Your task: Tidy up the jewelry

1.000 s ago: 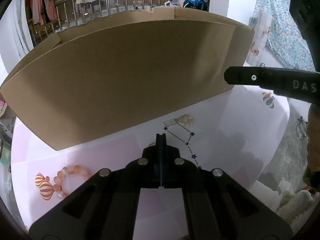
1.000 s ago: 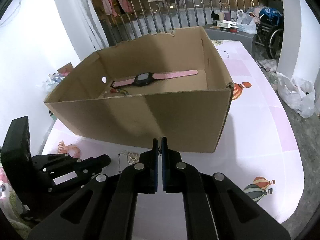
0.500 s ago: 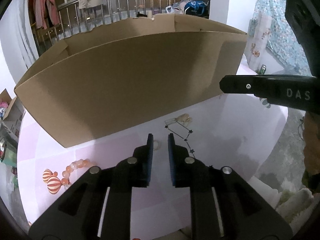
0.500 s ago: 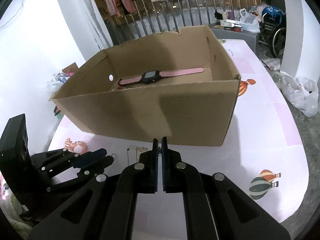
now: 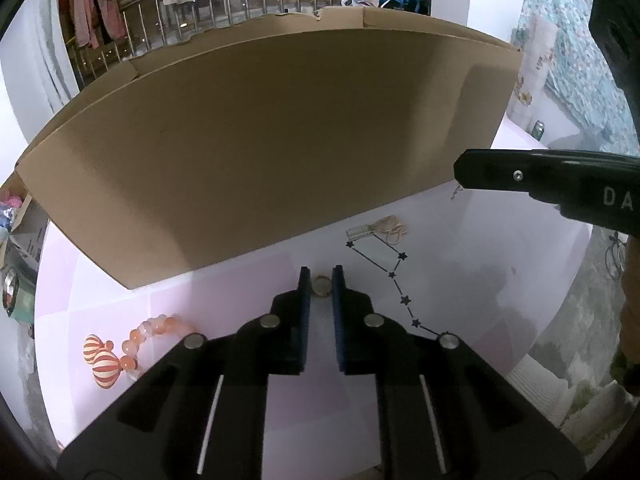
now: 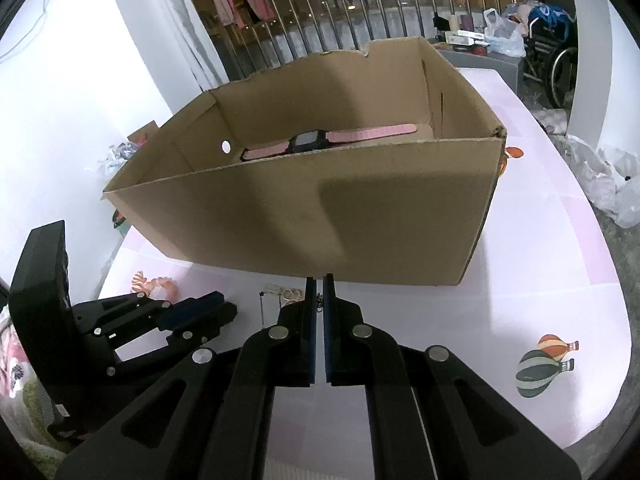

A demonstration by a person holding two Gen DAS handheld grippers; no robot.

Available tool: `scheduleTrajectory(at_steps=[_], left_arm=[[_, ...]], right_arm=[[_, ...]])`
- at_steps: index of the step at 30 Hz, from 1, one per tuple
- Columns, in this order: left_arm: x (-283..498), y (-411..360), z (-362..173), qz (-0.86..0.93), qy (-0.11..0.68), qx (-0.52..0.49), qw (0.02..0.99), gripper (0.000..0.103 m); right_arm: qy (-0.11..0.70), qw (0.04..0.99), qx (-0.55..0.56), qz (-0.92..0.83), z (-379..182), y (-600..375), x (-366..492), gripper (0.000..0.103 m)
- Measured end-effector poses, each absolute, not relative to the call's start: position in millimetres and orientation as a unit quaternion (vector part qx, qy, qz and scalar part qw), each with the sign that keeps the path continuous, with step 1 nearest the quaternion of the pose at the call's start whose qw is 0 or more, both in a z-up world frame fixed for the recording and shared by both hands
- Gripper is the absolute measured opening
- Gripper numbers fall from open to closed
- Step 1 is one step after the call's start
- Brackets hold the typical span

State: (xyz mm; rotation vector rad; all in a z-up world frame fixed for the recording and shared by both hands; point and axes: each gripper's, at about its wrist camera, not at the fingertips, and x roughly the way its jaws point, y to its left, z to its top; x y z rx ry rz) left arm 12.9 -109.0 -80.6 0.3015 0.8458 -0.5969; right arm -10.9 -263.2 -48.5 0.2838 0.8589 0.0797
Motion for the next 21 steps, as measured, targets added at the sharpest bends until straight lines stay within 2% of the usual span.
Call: scheduleTrajectory(at_steps=[7,8,9,21], left_arm=[[18.0,-107.4,-80.4,-0.287,0.404,0.137,0.858,0.009],[18.1,-107.7,-80.3,-0.287,0.403,0.138,0.858,0.008],[17.7,-106.9,-80.6,-0.287,0.402,0.138,0.859,0.003],[15.8,-98.7,-77.3,-0.292,0.401,0.123,0.860,0.000]], right_arm=[[0.415,0.898,0.139,0.038,-49.2,-265.6,-9.0,0.003],[0.415,0.898,0.139,0.038,-49.0,-265.7,-8.8,0.003],[0.415,0.898,0.139,0.038,-48.9,-265.7,-8.8,0.003],[0.408,0.902,0.137,0.039,-44.7,-267.1,-10.8,0.003]])
